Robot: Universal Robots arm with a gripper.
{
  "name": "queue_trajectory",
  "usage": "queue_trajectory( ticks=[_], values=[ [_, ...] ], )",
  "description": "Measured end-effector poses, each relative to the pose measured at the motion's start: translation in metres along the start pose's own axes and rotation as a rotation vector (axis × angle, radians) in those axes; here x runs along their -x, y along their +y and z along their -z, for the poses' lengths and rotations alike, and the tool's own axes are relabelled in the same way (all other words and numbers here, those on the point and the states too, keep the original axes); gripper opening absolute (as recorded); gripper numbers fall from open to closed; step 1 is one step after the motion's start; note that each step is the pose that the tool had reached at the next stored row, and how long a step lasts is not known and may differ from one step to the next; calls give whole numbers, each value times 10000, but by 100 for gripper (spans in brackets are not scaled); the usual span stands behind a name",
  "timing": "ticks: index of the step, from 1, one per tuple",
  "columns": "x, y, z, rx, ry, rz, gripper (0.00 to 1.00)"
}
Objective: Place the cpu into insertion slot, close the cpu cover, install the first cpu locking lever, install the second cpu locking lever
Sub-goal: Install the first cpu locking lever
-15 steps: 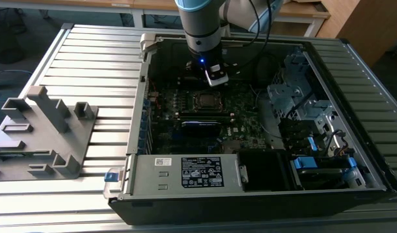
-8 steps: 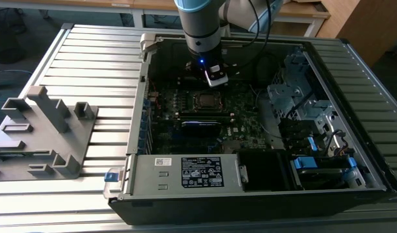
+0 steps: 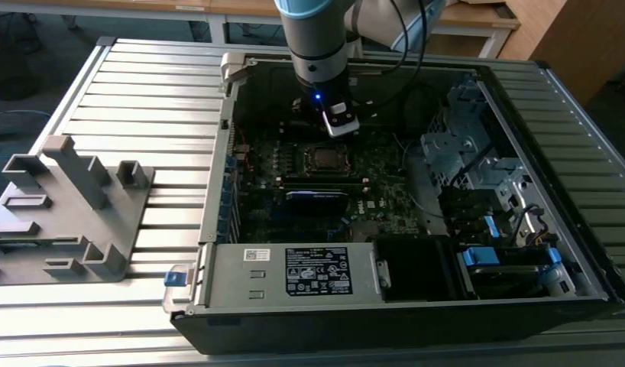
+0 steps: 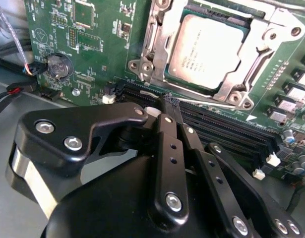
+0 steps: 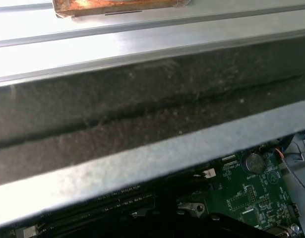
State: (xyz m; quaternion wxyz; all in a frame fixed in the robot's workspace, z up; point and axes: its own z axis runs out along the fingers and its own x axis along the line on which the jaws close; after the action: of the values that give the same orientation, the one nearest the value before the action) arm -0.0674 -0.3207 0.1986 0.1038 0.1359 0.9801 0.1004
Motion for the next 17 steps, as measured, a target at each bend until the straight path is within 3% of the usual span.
queue_trajectory(
  ticks=[5, 17],
  values=[
    [-1, -7, -15, -104, -27, 26, 11],
    [-8, 16, -20, -109, -34, -1, 11]
  ],
)
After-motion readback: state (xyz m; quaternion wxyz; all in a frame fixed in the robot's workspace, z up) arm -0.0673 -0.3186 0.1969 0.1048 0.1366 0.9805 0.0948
